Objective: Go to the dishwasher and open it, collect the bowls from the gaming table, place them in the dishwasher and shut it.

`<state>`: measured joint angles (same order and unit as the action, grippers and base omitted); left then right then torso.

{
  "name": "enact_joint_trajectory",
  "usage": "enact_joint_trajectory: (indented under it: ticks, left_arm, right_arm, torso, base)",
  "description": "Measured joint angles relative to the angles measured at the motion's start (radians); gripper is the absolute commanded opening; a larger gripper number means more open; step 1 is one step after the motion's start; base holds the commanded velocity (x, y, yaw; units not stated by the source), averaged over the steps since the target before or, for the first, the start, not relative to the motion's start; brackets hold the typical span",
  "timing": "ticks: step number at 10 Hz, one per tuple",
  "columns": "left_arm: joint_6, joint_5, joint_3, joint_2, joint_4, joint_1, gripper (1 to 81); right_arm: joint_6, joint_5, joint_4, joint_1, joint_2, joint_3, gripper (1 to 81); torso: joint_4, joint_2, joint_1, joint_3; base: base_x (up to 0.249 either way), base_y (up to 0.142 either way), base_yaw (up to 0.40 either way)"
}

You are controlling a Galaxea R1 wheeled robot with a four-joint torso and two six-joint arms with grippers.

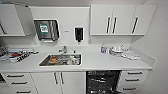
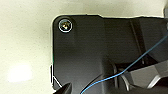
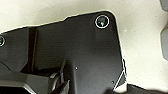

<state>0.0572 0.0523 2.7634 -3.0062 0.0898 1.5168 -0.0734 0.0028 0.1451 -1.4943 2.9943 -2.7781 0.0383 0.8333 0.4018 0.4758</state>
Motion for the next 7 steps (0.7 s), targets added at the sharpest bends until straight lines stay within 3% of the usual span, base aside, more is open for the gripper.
enact_joint_trajectory:
  ticks: [4,7]
  left_arm:
    - [0.0,-0.001,0.0,0.0,0.0,0.002,81.1]
    - [0.0,0.0,0.0,0.0,0.0,0.002,81.1]
  right_arm:
    - [0.0,-0.003,0.0,-0.002,0.002,0.0,81.1]
    - [0.0,0.003,0.0,0.001,0.005,0.0,81.1]
  torso:
    - [0.0,-0.133,-0.084,-0.019]
    - [0.0,-0.231,-0.148,-0.103]
  base:
    - [0.0,0.0,0.0]
    - [0.0,0.0,0.0]
